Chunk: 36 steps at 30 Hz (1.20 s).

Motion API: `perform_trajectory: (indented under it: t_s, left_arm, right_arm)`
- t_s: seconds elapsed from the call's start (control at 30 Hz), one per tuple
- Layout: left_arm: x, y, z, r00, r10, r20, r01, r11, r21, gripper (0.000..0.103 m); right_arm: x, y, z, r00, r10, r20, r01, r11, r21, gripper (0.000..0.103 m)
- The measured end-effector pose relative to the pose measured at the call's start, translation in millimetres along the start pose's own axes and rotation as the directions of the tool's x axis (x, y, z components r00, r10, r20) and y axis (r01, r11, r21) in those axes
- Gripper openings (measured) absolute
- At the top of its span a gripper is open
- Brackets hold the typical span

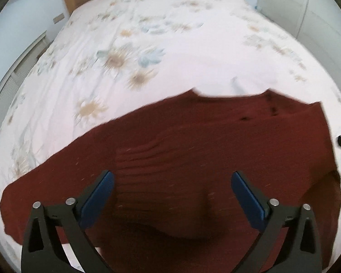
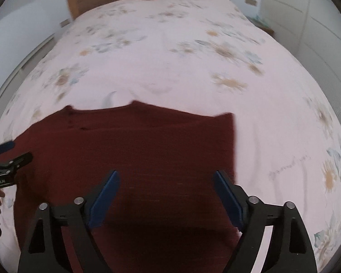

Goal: Fold small clothes
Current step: 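Open the left tool to release the sleeve cuff, then grasp the sweater's other side with the left tool and fold it toward the center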

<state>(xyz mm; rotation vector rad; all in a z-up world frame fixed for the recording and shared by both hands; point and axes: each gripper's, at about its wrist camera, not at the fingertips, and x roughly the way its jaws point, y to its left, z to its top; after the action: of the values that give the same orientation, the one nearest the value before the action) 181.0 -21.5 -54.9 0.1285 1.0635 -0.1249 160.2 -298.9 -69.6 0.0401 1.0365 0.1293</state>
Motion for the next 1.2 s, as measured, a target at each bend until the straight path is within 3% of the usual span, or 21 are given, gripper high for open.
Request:
perform_trajectory:
  t_s: [0.07,0.17,0.3,0.5,0.67,0.77,1.0,1.2]
  left_arm:
    - [-7,-12,-2,0.999,-0.012,0.043,0.012,1.000,0.006,0.102]
    - [-6,-23,-9,0.997,0.000,0.072,0.000,1.000,0.008,0.102]
    - [18,-27,-20,0.999,0.000,0.034,-0.001,1.000,0.016,0.102]
    - [58,-17,-42,0.997,0.049,-0.052,-0.049,0.999,0.011,0.102]
    - [62,4,-51,0.998,0.038,-0.046,-0.039,0.999,-0.023,0.102]
    - [64,7,-52,0.999,0.022,-0.037,-0.023,1.000,-0.018,0.102]
    - [69,3,-45,0.997,0.048,-0.055,-0.050,0.999,-0.021,0.102]
    - [45,15,-35,0.996,0.002,-0.091,-0.008,0.998,-0.068,0.102]
  right_arm:
    - [9,22,-1,1.000,0.028,0.006,-0.028,0.999,-0.022,0.103]
    - [23,46,-10,0.999,0.040,-0.001,-0.040,0.998,-0.053,0.103]
    - [45,65,-29,1.000,0.014,-0.022,-0.016,0.996,-0.088,0.103]
    - [71,43,-50,0.995,-0.082,-0.064,0.075,0.992,-0.105,0.103]
    - [67,0,-55,0.993,-0.106,-0.050,0.104,0.994,-0.042,0.102]
    - [66,-11,-60,0.996,-0.082,-0.039,0.081,0.996,-0.025,0.102]
    - [48,6,-62,0.995,-0.091,-0.037,0.089,0.995,-0.054,0.103]
    - [2,16,-68,0.998,-0.051,-0.023,0.050,0.998,-0.046,0.103]
